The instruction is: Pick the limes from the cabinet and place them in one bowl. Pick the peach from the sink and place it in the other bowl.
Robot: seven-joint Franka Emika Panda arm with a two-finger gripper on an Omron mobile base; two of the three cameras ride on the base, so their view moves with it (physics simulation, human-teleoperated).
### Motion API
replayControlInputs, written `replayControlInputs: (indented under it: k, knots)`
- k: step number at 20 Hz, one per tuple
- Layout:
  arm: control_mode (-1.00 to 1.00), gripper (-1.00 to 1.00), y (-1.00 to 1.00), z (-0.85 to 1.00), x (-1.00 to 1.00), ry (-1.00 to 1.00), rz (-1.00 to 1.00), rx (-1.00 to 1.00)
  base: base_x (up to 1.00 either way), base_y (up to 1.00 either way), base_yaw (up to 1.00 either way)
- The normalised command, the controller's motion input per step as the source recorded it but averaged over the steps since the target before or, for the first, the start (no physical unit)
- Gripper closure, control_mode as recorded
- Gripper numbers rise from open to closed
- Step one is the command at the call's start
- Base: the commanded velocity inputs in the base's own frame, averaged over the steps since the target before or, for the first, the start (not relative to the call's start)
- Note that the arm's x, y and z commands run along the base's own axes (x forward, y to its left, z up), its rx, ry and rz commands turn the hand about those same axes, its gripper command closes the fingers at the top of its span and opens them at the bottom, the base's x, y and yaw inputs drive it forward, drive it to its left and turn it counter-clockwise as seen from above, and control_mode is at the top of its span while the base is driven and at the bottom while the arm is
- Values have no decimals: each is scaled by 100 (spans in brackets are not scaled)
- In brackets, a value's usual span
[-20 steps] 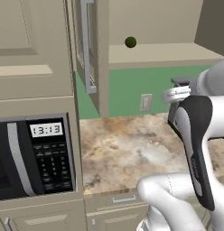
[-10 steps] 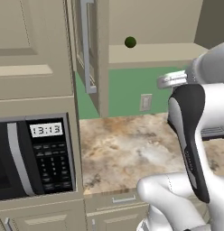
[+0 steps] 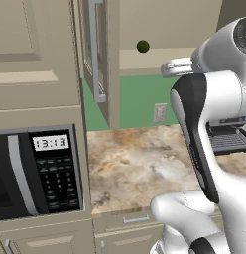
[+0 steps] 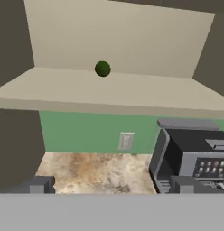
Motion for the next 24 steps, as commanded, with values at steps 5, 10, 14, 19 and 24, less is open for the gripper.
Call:
replayControlInputs:
  k: [5, 10, 14, 19, 24]
  knots:
    - [-100, -100, -17, 0, 73, -6, 12, 8, 0, 0, 0]
    - [-100, -100, -21, 1, 70, -4, 16, 6, 0, 0, 0]
    - [-100, -100, -2, 4, 61, 0, 9, 0, 0, 0, 0]
    - [-100, -100, 0, 2, 66, 0, 2, -4, 0, 0, 0]
    - [-100, -100, 0, 2, 49, 7, -3, -10, 0, 0, 0]
